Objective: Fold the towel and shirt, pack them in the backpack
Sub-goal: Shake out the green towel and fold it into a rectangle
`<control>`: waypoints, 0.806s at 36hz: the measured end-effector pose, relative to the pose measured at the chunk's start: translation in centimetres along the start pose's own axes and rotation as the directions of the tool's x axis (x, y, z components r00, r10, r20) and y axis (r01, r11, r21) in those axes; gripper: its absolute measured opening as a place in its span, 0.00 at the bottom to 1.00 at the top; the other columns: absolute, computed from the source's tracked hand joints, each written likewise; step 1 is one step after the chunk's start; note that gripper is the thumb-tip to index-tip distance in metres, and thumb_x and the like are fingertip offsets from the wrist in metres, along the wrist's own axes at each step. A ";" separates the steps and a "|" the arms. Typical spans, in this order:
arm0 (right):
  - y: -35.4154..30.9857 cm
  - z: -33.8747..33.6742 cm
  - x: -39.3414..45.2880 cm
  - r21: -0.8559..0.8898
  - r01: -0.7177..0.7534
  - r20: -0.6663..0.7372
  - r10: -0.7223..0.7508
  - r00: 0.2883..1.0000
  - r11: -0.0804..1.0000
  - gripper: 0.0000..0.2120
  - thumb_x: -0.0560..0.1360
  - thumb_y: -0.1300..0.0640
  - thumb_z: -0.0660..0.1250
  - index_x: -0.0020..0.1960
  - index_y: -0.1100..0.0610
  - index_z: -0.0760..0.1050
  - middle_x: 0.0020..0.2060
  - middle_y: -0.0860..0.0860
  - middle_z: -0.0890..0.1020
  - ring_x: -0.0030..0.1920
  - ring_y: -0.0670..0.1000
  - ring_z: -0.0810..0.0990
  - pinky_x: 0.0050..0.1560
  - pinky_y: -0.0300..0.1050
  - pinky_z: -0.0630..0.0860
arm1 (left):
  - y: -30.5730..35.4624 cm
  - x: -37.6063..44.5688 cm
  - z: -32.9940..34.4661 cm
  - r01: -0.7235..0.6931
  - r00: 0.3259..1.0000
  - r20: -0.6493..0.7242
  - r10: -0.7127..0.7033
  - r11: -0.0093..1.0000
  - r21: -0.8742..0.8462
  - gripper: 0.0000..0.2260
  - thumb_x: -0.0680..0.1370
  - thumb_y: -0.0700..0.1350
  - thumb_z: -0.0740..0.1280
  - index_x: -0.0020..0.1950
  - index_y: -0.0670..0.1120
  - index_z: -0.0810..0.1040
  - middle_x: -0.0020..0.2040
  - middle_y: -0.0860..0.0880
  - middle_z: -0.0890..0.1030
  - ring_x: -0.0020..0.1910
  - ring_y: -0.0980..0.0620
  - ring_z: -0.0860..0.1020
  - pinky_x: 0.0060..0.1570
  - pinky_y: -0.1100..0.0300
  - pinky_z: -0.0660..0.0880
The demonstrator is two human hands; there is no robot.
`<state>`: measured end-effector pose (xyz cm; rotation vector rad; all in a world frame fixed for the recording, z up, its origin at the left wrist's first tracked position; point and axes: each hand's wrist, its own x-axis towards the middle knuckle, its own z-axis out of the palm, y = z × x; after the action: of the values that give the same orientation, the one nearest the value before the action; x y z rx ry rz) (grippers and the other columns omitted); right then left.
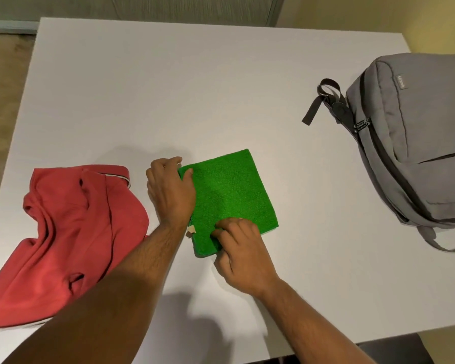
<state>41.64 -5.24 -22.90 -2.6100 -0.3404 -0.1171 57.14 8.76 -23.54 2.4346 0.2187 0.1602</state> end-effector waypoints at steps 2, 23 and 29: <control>0.4 -0.4 1.0 0.041 -0.055 -0.065 0.058 0.996 0.998 0.14 0.73 0.61 0.62 0.56 0.60 0.79 0.57 0.54 0.80 0.58 0.59 0.78 0.60 0.55 0.71 | 1.1 -0.8 0.1 -0.083 0.997 0.000 0.083 0.996 0.011 0.14 0.79 0.44 0.69 0.65 0.47 0.78 0.61 0.47 0.75 0.62 0.45 0.71 0.58 0.49 0.70; 8.3 0.2 10.2 -0.153 -0.162 0.106 0.179 0.978 0.975 0.28 0.84 0.56 0.57 0.83 0.58 0.58 0.83 0.53 0.57 0.83 0.52 0.54 0.82 0.57 0.53 | 0.4 -4.2 4.2 -0.429 0.876 0.346 0.335 0.869 0.246 0.29 0.85 0.55 0.50 0.83 0.42 0.54 0.84 0.44 0.51 0.83 0.48 0.48 0.80 0.44 0.52; 8.6 0.1 10.2 -0.213 -0.283 0.100 0.309 0.946 0.935 0.30 0.86 0.44 0.48 0.85 0.52 0.47 0.84 0.48 0.47 0.83 0.47 0.43 0.82 0.59 0.45 | -0.5 -4.0 3.7 -0.369 0.914 0.298 0.277 0.872 0.321 0.33 0.84 0.61 0.50 0.83 0.42 0.53 0.84 0.44 0.51 0.83 0.48 0.48 0.81 0.45 0.50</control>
<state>53.70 -10.17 -25.57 -2.8368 0.0280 0.1341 53.83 6.10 -26.92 2.8259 -0.3064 -0.0395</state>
